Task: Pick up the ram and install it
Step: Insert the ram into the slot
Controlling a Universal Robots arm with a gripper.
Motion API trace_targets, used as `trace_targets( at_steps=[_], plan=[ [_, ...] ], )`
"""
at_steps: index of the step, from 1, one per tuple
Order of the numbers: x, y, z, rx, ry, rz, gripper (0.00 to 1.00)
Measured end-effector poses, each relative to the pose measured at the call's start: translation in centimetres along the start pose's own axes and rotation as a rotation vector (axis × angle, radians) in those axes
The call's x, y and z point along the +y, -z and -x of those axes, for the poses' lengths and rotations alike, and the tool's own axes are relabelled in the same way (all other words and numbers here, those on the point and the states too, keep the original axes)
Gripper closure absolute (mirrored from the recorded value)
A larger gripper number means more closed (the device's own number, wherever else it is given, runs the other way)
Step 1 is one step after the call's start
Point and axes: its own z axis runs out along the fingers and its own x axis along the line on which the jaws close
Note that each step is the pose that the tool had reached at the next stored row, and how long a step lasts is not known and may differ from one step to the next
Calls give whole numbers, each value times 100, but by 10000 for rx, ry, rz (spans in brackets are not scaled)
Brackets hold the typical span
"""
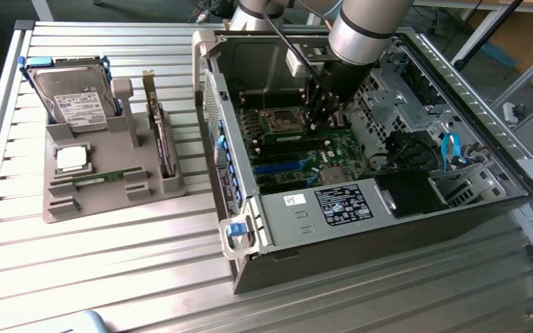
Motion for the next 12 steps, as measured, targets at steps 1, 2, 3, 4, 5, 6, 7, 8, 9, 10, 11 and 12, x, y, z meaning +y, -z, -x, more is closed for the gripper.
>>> trace_targets(
  at_steps=[1, 2, 3, 4, 5, 6, 7, 8, 9, 10, 11, 12],
  plan=[
    [0, 0, 0, 0, 0, 0, 88],
    [0, 0, 0, 0, 0, 0, 88],
    [0, -1, 0, 0, 0, 0, 88],
    [-5, -2, 0, -1, -2, -1, 88],
    [-15, -2, 0, 0, -1, -1, 88],
    [-28, -2, 0, -1, 0, -1, 88],
    [-40, -1, 0, 0, 0, 0, 88],
    [-50, -2, 0, -1, 0, -1, 88],
    [-59, -2, 0, -1, 0, -1, 88],
    [-61, -2, 0, -2, 0, -1, 88],
    [-60, -2, 0, -2, -1, -1, 88],
    [-61, -2, 0, -2, -1, -1, 88]
  ],
)
